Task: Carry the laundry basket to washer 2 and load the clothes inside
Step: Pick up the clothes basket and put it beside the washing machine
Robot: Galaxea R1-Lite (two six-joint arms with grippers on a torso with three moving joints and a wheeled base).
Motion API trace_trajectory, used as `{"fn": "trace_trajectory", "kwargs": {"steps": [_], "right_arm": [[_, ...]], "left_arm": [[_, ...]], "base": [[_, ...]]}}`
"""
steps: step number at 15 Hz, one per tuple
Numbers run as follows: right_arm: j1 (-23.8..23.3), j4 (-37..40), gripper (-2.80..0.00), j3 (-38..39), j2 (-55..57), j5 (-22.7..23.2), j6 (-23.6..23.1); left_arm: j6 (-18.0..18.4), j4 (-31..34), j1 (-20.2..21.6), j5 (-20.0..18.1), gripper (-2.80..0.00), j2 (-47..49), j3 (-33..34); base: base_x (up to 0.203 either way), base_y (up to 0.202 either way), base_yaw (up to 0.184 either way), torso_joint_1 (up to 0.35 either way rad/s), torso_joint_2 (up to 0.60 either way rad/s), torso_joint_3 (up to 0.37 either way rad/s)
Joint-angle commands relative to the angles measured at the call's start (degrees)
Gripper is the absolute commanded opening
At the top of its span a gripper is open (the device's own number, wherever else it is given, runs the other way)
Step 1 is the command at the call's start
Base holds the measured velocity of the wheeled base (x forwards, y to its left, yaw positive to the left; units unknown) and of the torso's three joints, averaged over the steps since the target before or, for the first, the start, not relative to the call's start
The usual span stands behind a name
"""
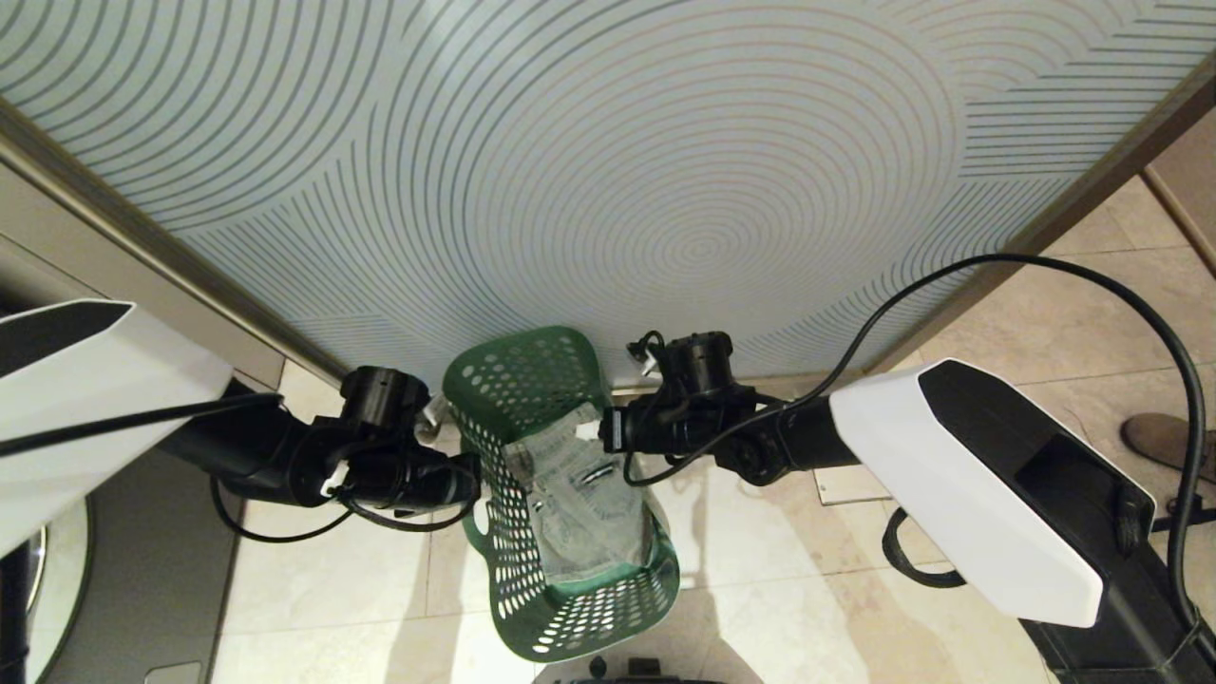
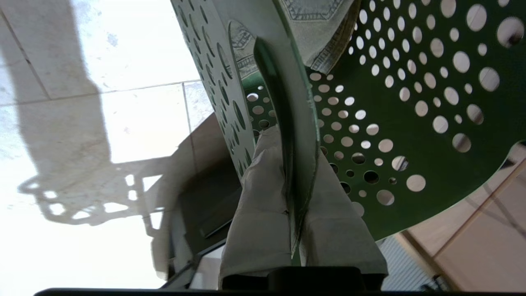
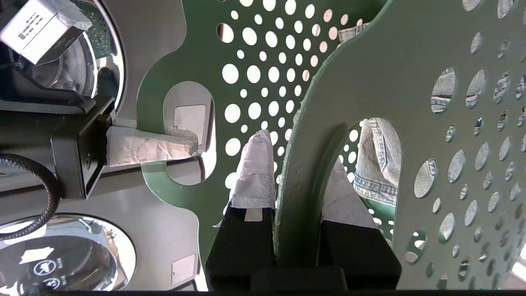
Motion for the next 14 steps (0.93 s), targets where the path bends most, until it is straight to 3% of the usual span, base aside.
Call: {"fn": "trace_trajectory", "kwargs": {"steps": [1,5,14], "right_arm": [[1.0,0.0,-2.8,0.7,-1.3,0.1,0.2],[1.9,0.2,-2.8,1.5,-2.5,-0.1,0.0],[2.0,1.1,-2.8,1.3,-3.2,-0.1,0.0]], "left_arm": [[2.0,0.1,0.0,-0.2,-2.8,-1.5,1.5],[3.4,1.8,0.1,0.0,-2.8,-2.3,4.4],[3.7,4.2,0.7,0.0,-2.8,-4.4,4.5]], "base": [[0.0,0.0,0.0,0.0,0.0,0.0],[0.0,0.0,0.0,0.0,0.0,0.0],[0.0,0.0,0.0,0.0,0.0,0.0]]}}
